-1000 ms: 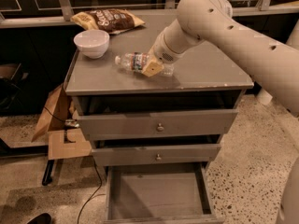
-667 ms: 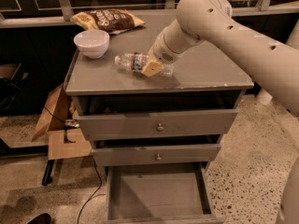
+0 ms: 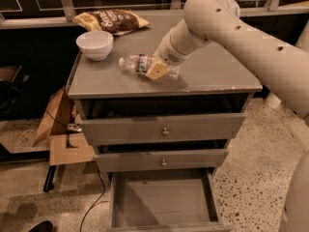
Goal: Pick water bottle from bottom drawer and place on counter
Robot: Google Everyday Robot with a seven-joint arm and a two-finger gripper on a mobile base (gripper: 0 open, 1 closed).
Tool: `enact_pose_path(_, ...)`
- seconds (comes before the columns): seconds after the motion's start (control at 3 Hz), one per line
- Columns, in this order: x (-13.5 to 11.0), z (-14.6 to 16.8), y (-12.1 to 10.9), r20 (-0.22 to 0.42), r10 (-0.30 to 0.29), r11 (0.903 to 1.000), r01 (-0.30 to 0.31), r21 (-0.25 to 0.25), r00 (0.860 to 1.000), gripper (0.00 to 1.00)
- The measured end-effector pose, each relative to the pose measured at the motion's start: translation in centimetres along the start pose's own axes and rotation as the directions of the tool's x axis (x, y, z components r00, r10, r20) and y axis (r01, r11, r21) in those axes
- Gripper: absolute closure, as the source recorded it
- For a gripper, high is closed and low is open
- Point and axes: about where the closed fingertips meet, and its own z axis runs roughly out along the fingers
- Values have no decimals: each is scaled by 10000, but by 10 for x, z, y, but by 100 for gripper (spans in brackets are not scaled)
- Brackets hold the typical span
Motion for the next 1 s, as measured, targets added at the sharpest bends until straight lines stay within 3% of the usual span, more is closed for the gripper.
enact_pose_path(0.33, -2, -3, -1, 2, 4, 10000, -4, 0, 10000, 11)
enact_pose_path(0.67, 1, 2, -13, 75, 248, 9997, -248, 31, 9997, 0)
enact_pose_path(1.0, 1, 2, -13, 75, 248, 9997, -248, 30, 9997, 0)
